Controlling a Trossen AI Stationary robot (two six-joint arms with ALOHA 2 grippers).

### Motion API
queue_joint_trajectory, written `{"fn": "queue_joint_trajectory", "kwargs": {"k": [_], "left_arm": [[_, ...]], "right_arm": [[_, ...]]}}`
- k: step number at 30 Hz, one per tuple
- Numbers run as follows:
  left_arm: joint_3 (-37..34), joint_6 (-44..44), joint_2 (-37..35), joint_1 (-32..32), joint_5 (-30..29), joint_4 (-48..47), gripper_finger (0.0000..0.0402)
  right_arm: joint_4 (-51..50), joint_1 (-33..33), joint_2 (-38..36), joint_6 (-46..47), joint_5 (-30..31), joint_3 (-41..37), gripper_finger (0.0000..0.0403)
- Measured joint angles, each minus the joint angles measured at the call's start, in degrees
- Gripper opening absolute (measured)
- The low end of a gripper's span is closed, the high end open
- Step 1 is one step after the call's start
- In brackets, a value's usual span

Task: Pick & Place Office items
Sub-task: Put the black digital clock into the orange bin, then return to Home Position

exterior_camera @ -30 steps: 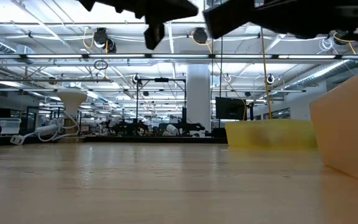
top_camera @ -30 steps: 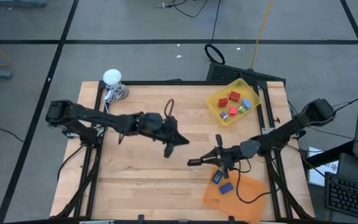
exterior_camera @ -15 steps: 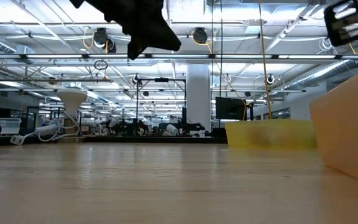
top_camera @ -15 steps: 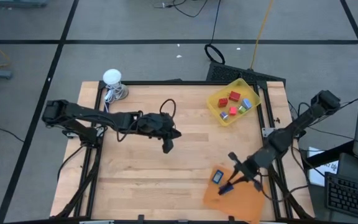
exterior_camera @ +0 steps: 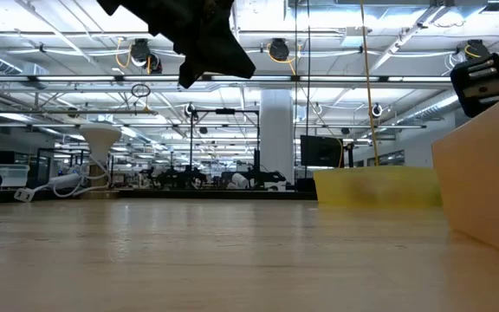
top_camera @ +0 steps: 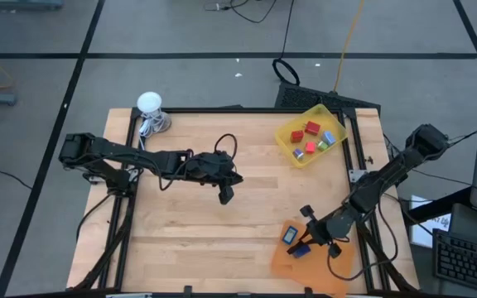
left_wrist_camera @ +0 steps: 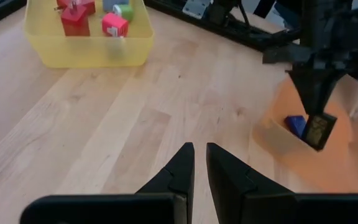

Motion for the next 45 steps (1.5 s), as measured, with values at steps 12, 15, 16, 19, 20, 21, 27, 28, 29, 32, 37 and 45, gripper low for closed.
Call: {"fn": "queue_joint_trajectory", "kwargs": {"k": [12,15,16,19,20,21,27,28,29,32,37,45], "left_arm": [[0.0,1.0,0.0,0.05,-0.01,1.75,0.0042],[0.0,1.57,0.0,0.17,-0.01,1.75,0.0042],[0.0,1.63,0.0,0.17,-0.01,1.8,0.0042],[0.0,1.72,0.0,0.17,-0.01,1.88,0.0042],[0.0,1.7,0.0,0.17,-0.01,1.88,0.0042],[0.0,1.72,0.0,0.17,-0.01,1.88,0.0042],[-0.02,-0.32,-1.19,0.28,4.81,2.35,0.0042],[-0.02,1.15,-1.96,0.19,5.84,3.13,0.0042],[-0.02,2.98,-2.82,-0.23,6.19,3.57,0.0042],[-0.02,8.69,-5.1,-2.57,4.0,5.08,0.0042],[-1.14,13.5,-7.59,-6.17,-3.87,5.27,0.0042],[-19.0,14.57,-20.94,-6.75,-7.73,19.78,0.0042]], "right_arm": [[7.75,-0.28,1.06,2.34,1.3,0.0,0.015],[8.57,-0.28,-0.52,2.34,1.25,0.0,0.0167],[8.94,-0.28,-1.03,2.34,1.23,0.0,0.0171],[8.82,-0.26,-2.88,2.32,1.14,0.0,0.0178],[8.84,-0.26,-3.58,2.34,1.1,0.0,0.0179],[8.82,-0.26,-4.49,2.34,1.1,0.0,0.0179],[8.68,-0.24,-11.96,7.67,1.04,0.0,0.0175],[8.34,-0.24,-13.58,9.2,1.04,0.0,0.0175],[7.94,-0.24,-15.18,10.32,1.03,0.0,0.0174],[6.05,-0.24,-20.12,10.9,1.04,0.0,0.0174],[-0.93,-0.24,-26.28,9.44,1.03,0.0,0.0177],[-13.69,-0.24,-30.49,11.31,1.14,-0.06,0.0176]]}}
